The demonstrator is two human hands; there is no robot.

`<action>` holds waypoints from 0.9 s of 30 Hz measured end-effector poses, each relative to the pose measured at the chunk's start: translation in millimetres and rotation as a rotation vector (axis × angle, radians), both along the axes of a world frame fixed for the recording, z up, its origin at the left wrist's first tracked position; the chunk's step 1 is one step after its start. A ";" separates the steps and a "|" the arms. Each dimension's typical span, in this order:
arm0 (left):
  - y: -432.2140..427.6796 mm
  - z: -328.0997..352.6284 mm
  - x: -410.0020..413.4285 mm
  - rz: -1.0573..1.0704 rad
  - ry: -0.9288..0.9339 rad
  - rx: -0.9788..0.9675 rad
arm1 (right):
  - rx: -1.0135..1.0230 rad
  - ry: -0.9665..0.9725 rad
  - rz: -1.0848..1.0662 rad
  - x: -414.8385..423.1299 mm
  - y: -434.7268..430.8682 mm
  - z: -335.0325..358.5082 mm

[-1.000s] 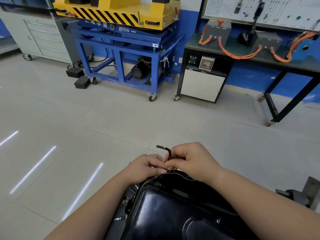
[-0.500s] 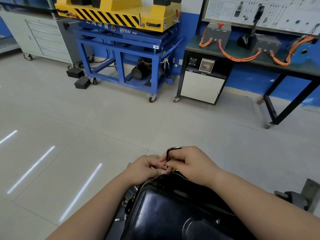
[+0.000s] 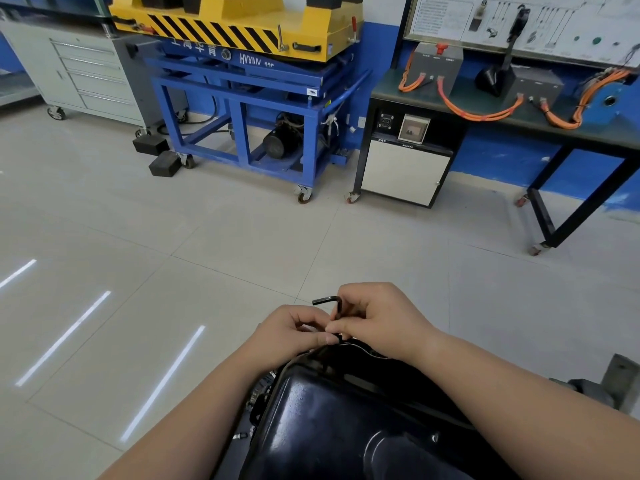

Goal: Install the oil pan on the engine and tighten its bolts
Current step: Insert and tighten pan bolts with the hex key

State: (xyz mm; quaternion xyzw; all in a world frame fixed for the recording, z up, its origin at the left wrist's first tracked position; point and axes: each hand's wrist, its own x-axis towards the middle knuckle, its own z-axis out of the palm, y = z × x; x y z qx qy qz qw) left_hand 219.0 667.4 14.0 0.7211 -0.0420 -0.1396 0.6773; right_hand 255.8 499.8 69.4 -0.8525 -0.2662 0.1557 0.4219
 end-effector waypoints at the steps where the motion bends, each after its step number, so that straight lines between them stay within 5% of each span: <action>1: -2.4 3.1 0.6 -0.004 -0.019 0.013 | -0.010 -0.018 0.008 0.0 0.3 0.2; 7: -7.3 7.8 4.2 0.007 -0.135 0.103 | 0.001 0.056 0.075 2.6 -3.8 4.7; 19: -6.9 20.3 -0.7 0.028 -0.086 0.152 | 0.082 0.012 0.009 2.5 -4.1 3.0; 27: 5.0 62.1 -16.7 0.077 -0.283 0.201 | 0.059 -0.059 -0.065 3.6 -1.7 -1.2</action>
